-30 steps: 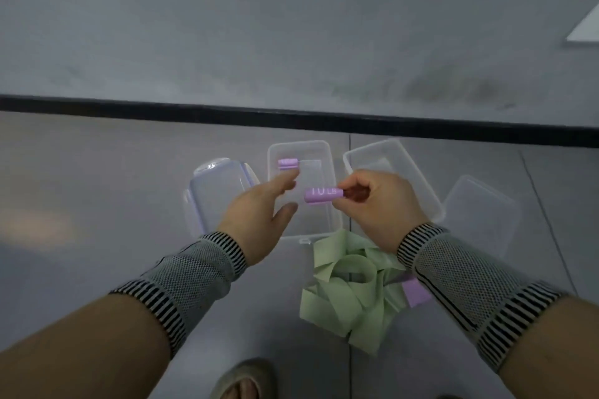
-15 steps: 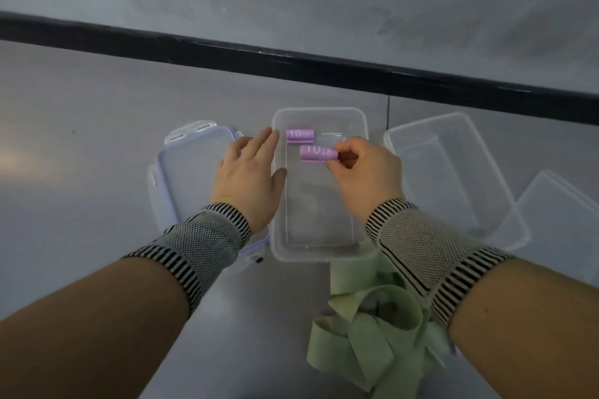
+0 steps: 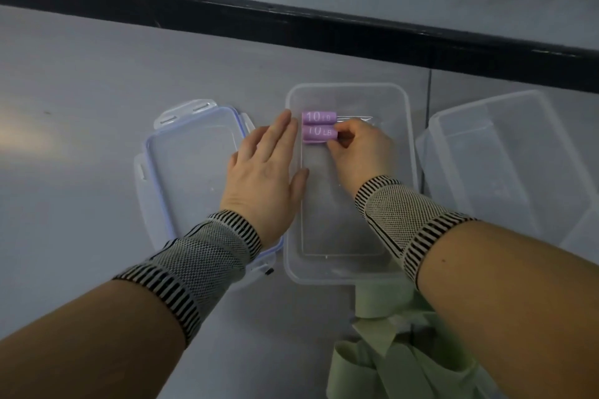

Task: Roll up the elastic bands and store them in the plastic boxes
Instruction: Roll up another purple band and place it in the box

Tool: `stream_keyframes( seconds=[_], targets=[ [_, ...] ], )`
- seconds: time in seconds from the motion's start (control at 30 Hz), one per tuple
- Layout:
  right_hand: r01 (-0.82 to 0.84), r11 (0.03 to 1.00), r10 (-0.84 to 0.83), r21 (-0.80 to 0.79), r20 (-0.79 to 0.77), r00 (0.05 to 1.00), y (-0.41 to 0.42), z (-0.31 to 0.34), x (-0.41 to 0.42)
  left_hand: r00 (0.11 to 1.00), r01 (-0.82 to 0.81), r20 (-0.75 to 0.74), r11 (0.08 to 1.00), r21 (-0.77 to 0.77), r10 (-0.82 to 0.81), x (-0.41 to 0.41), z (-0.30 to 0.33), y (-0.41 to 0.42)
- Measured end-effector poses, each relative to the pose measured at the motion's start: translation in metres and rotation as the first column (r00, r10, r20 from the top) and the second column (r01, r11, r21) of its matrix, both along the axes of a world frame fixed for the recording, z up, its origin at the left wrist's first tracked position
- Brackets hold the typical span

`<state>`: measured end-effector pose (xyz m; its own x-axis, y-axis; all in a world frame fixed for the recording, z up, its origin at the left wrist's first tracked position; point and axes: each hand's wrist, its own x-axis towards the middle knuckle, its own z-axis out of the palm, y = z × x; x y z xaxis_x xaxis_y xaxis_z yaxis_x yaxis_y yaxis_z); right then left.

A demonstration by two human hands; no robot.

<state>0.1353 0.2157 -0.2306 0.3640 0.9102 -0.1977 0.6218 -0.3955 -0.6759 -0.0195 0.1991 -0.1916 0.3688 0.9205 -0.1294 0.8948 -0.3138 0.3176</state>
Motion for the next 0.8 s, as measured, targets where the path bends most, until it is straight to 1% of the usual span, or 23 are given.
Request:
stream_keyframes(
  seconds=[0.27,0.47,0.67,0.8],
  targets=[
    [-0.027,0.998,0.024,0.05,0.046,0.999,0.0026,-0.0087,-0.0037,0.999,0.004,0.032,1.0,0.025,-0.005,0.0002,-0.006,0.0007],
    [-0.028,0.999,0.025,0.044,0.061,0.998,0.0011,-0.0064,-0.0029,1.0,0.014,0.025,1.0,0.019,-0.015,0.0006,-0.0072,0.0007],
    [-0.023,0.999,0.021,0.038,0.042,0.999,0.0003,-0.0068,-0.0014,0.998,0.011,0.056,1.0,0.026,-0.013,0.001,-0.0079,0.0004],
    [0.013,0.999,-0.013,0.033,-0.001,1.0,0.0019,-0.0066,-0.0003,0.998,0.007,0.067,1.0,0.029,-0.009,0.001,-0.0094,0.0008]
  ],
)
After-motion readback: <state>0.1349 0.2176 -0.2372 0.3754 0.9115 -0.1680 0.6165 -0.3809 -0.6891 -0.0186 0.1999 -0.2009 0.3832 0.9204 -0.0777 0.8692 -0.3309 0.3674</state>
